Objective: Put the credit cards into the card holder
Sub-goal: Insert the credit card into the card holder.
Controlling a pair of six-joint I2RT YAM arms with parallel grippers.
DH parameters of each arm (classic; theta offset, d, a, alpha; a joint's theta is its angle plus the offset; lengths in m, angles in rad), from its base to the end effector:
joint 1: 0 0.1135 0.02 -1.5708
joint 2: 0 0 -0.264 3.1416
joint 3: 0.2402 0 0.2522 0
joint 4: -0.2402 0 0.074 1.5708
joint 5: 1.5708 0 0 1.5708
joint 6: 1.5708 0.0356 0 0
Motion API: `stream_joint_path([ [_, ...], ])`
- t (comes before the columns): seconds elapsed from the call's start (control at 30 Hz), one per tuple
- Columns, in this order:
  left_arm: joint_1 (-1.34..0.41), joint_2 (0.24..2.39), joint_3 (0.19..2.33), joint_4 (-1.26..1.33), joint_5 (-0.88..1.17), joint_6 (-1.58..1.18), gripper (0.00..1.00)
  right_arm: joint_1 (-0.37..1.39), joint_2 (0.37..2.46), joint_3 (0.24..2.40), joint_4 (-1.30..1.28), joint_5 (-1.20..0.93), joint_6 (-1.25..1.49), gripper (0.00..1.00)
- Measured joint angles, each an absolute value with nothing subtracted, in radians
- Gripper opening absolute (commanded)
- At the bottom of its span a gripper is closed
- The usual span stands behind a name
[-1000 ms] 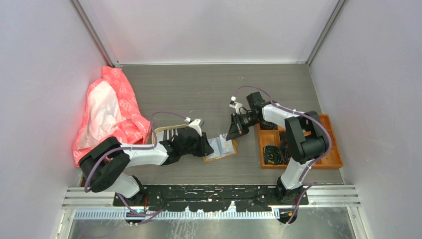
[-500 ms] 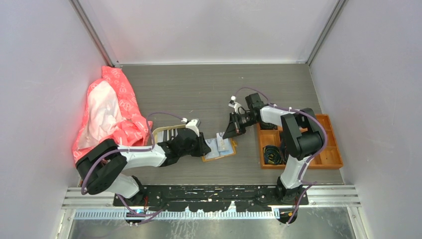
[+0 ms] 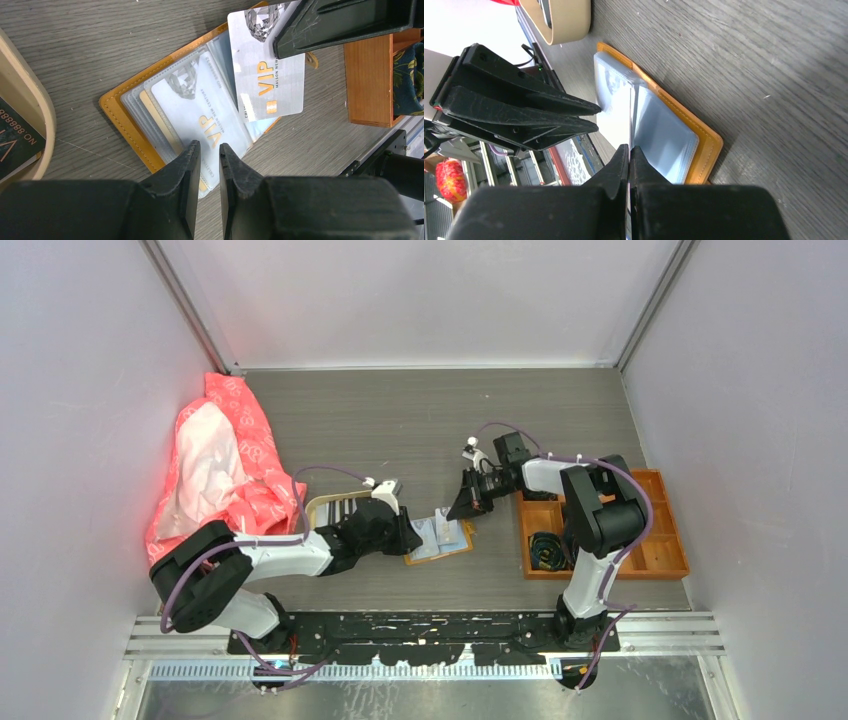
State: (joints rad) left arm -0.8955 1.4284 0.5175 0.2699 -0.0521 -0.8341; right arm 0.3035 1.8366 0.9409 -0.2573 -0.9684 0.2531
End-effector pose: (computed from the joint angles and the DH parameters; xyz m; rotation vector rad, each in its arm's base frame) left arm 0.1689 -0.2080 0.1526 0.0417 2.3618 -0.8616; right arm 0.3038 0.1259 0.1284 -0.3600 2.6262 1.4857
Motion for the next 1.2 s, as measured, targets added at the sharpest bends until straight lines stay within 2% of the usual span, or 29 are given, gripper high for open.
stream_joint_path([
  [0.8,-0.89,1.42,0.512,0.266,-0.051,-0.83,0.22,0.29,1.805,0.927,-0.281,-0.991,0.234,0.01],
  [1.2,-0.888,1.41,0.507,0.257,-0.052,-0.828,0.22,0.304,1.804,0.904,-0.17,-0.981,0.319,0.01],
])
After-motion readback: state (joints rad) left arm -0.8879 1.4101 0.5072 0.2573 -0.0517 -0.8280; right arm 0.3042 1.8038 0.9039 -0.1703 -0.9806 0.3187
